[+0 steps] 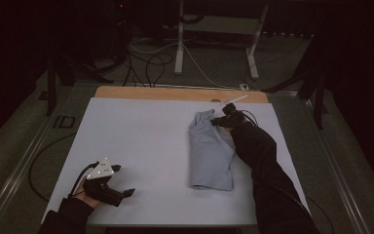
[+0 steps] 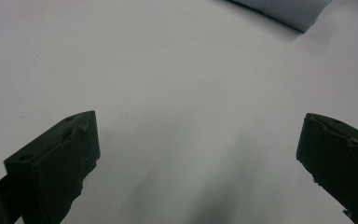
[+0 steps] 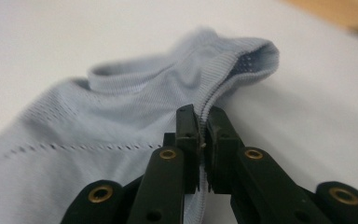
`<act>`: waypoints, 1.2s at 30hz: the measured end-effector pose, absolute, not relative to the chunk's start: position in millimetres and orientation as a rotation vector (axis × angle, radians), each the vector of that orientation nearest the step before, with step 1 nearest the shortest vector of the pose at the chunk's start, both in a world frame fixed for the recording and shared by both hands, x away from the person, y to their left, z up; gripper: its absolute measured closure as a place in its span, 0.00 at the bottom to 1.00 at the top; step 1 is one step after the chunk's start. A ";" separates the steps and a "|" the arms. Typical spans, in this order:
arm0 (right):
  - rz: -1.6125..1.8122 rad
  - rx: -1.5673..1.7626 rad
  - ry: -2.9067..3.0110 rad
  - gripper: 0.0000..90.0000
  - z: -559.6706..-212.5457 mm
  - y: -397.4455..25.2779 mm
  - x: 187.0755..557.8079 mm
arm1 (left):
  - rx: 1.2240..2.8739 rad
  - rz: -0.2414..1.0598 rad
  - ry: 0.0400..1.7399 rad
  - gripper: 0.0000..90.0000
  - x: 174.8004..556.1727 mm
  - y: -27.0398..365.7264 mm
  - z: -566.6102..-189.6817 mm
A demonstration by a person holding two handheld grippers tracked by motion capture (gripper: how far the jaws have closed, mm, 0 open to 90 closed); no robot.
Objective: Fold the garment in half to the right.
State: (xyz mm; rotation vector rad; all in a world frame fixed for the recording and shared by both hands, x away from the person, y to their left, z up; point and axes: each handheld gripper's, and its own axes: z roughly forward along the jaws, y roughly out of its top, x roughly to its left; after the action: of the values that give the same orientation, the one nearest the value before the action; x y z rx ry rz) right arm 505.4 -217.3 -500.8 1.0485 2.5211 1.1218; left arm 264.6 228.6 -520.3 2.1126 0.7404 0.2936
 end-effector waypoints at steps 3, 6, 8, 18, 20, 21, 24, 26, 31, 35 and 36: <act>1.244 0.984 2.483 0.95 -486.5 -208.8 507.0 | 2.106 0.308 0.731 0.00 265.1 230.8 -518.9; 1.245 0.991 2.486 0.95 -484.7 -205.1 510.8 | 2.096 0.316 0.742 0.00 265.5 233.7 -518.1; 1.213 1.006 2.499 0.95 -487.3 -202.1 515.5 | 2.091 0.319 0.745 0.00 265.3 234.8 -518.4; 1.075 1.122 2.524 0.95 -510.9 -198.2 525.3 | 2.085 0.326 0.751 0.00 264.6 237.9 -518.2; 1.073 1.126 2.527 0.95 -511.5 -198.3 525.5 | 2.088 0.325 0.753 0.00 264.8 238.4 -518.3; 1.057 1.140 2.527 0.95 -512.2 -198.0 525.8 | 2.089 0.325 0.754 0.01 264.9 238.2 -518.5; 1.032 1.151 2.539 0.94 -516.3 -196.6 526.7 | 2.095 0.321 0.749 0.01 264.9 236.8 -519.3; 1.030 1.158 2.539 0.94 -517.6 -196.2 526.9 | 2.094 0.321 0.748 0.00 264.8 236.6 -519.3; 1.019 1.154 2.525 0.73 -515.6 -195.7 526.7 | 2.091 0.325 0.750 0.00 264.9 238.4 -518.3; 1.040 1.137 2.522 0.51 -508.1 -197.1 524.2 | 2.096 0.318 0.744 0.00 264.6 239.3 -518.2; 1.047 1.127 2.523 0.45 -505.6 -196.9 522.9 | 2.096 0.316 0.744 0.00 264.3 239.5 -518.1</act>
State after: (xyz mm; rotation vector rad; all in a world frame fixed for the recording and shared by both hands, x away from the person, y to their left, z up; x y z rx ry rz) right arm 522.9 -196.9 -505.6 1.1267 2.5225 1.0468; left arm 264.3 239.5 -518.1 2.0961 0.7444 0.3164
